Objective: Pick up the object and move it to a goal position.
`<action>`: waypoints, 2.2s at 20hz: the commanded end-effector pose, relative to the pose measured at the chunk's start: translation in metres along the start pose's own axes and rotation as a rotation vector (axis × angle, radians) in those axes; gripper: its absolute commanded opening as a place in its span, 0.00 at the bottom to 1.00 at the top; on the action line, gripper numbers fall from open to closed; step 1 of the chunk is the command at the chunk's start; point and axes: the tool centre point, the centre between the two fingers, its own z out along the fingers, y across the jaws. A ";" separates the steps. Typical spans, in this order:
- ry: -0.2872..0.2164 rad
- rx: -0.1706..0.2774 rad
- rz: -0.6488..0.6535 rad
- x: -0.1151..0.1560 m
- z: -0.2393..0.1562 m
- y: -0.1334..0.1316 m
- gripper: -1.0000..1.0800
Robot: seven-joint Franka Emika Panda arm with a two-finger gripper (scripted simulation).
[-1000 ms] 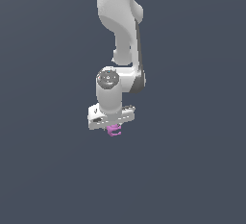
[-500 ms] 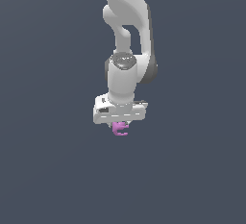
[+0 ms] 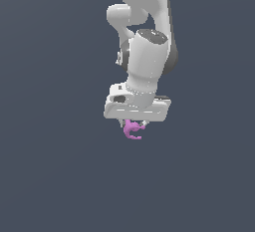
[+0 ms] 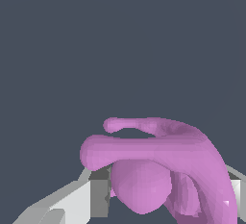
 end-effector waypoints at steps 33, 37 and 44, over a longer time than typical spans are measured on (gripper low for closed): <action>0.317 -0.282 0.409 0.113 -0.234 -0.088 0.00; 0.334 -0.299 0.431 0.119 -0.247 -0.094 0.00; 0.346 -0.314 0.448 0.124 -0.258 -0.099 0.00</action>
